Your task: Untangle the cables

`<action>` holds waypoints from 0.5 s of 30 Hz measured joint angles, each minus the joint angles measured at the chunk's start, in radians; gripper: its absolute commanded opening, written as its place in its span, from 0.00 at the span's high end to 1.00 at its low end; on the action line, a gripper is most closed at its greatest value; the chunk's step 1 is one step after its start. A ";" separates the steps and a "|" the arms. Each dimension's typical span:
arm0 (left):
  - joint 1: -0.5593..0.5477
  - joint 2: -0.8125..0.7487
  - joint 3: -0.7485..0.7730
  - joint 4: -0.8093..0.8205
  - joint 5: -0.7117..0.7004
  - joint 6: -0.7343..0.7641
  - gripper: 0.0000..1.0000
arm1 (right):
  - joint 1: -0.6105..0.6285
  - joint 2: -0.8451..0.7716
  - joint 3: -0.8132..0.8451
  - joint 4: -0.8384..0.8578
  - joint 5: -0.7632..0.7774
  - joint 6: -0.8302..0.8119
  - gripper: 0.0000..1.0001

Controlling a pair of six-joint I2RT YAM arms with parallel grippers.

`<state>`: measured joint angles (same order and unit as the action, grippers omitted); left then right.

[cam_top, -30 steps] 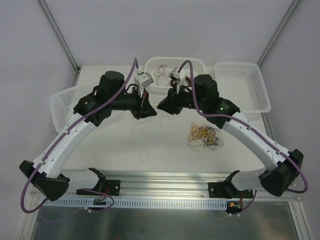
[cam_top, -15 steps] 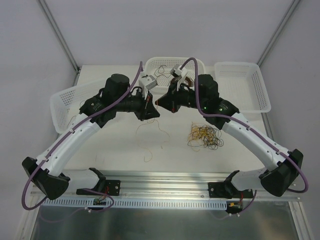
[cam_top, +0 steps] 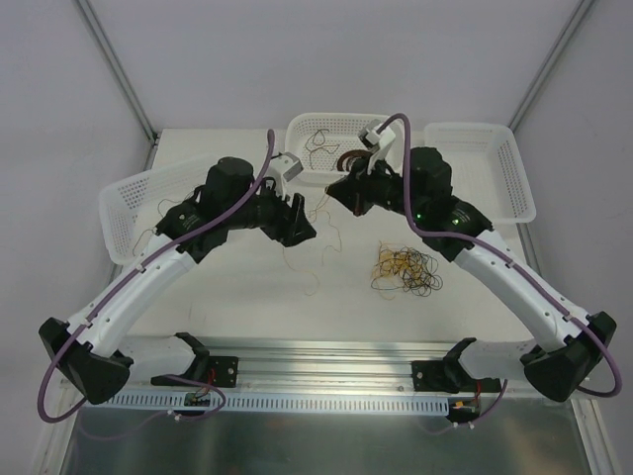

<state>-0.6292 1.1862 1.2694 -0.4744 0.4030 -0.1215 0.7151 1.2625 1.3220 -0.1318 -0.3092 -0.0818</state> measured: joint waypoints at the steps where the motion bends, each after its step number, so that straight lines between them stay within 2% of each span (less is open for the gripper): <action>1: 0.000 -0.014 -0.008 0.003 -0.014 -0.002 0.23 | -0.011 -0.010 0.000 -0.011 0.013 -0.010 0.99; 3: 0.000 -0.038 -0.025 0.011 -0.031 -0.013 0.13 | -0.045 -0.028 0.000 -0.037 0.037 -0.031 0.99; 4: 0.000 -0.050 -0.035 0.016 -0.047 -0.017 0.06 | -0.063 -0.033 0.001 -0.048 0.043 -0.039 0.99; 6: 0.000 -0.069 -0.055 0.028 -0.072 -0.023 0.01 | -0.110 -0.041 0.006 -0.074 0.064 -0.055 0.99; 15: 0.000 -0.091 -0.196 0.048 -0.177 -0.053 0.01 | -0.375 -0.045 0.090 -0.187 0.170 -0.087 0.99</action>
<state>-0.6289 1.0954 1.0733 -0.4267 0.2264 -0.1745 0.3401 1.2171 1.4120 -0.3191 -0.1390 -0.1684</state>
